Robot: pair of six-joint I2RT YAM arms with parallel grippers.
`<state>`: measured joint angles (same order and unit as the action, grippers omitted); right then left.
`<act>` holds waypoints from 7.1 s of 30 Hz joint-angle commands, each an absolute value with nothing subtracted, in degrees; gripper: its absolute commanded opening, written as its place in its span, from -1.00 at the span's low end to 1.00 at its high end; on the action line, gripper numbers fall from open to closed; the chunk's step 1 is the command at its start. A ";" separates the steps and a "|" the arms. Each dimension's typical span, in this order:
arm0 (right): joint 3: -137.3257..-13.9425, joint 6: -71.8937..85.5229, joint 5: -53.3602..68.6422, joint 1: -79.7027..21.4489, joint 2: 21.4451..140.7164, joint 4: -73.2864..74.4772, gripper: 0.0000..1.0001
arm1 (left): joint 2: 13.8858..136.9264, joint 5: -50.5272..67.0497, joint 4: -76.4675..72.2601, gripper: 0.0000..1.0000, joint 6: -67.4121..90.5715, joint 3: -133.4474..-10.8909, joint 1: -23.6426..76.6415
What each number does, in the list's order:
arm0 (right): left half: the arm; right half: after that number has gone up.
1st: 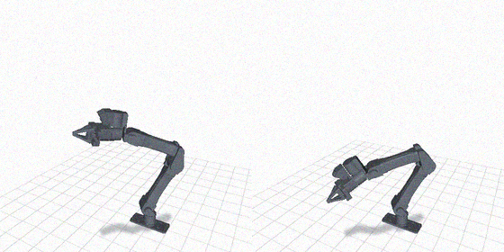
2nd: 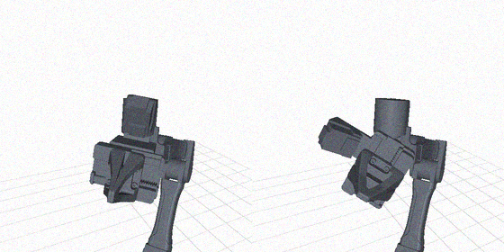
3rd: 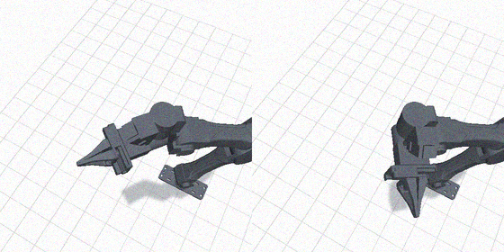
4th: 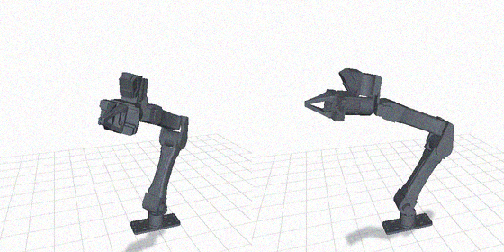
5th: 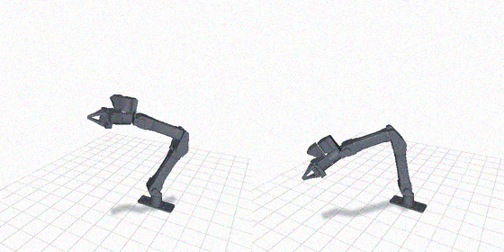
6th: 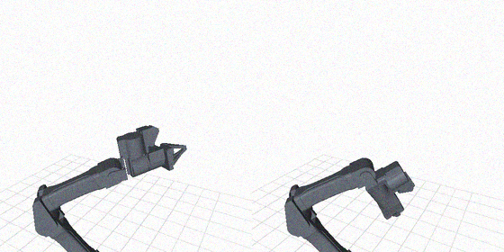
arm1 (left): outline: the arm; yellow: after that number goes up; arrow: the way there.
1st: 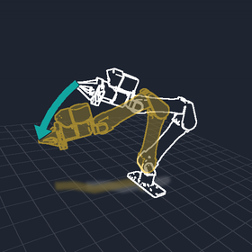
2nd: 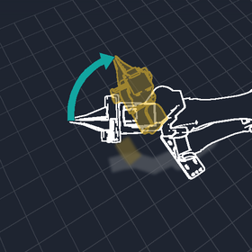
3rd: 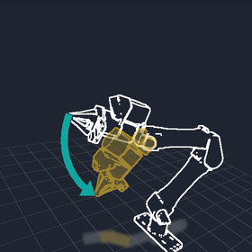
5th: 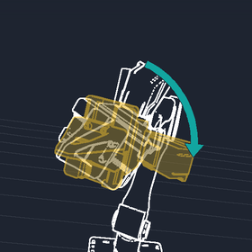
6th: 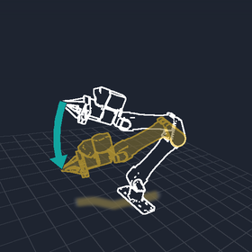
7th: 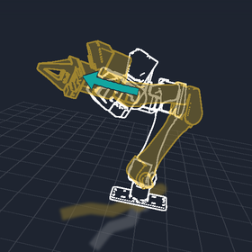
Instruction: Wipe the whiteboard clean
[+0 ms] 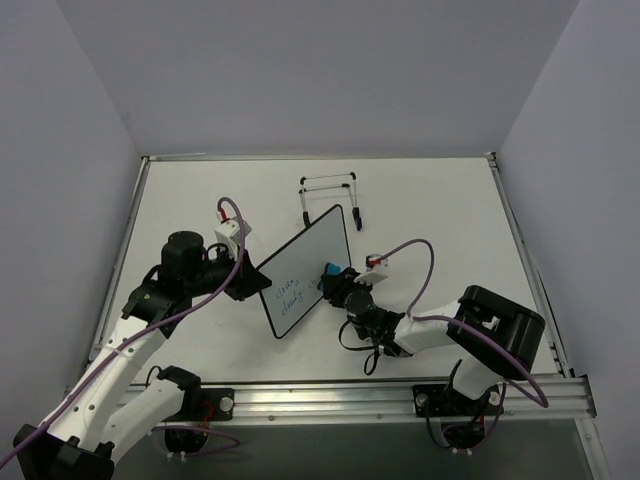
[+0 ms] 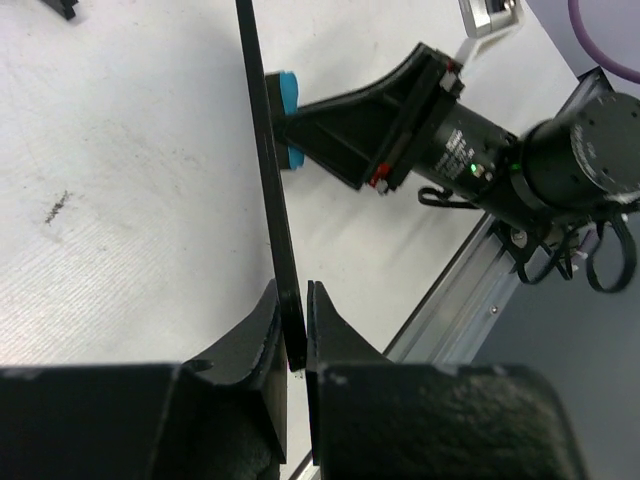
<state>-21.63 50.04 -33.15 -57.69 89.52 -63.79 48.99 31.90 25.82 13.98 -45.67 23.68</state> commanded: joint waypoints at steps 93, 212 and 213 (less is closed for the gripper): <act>-33.84 71.00 -48.87 -74.45 100.02 -48.43 -1.00 | 48.69 46.05 21.09 -0.95 17.05 -46.58 25.49; -30.31 45.72 -15.11 -52.98 84.29 -57.59 -1.00 | 49.04 46.49 20.57 -0.95 17.23 -46.58 25.58; -31.28 43.09 -15.99 -54.04 84.20 -56.35 -1.00 | 49.04 46.41 20.57 -0.95 17.23 -46.50 25.58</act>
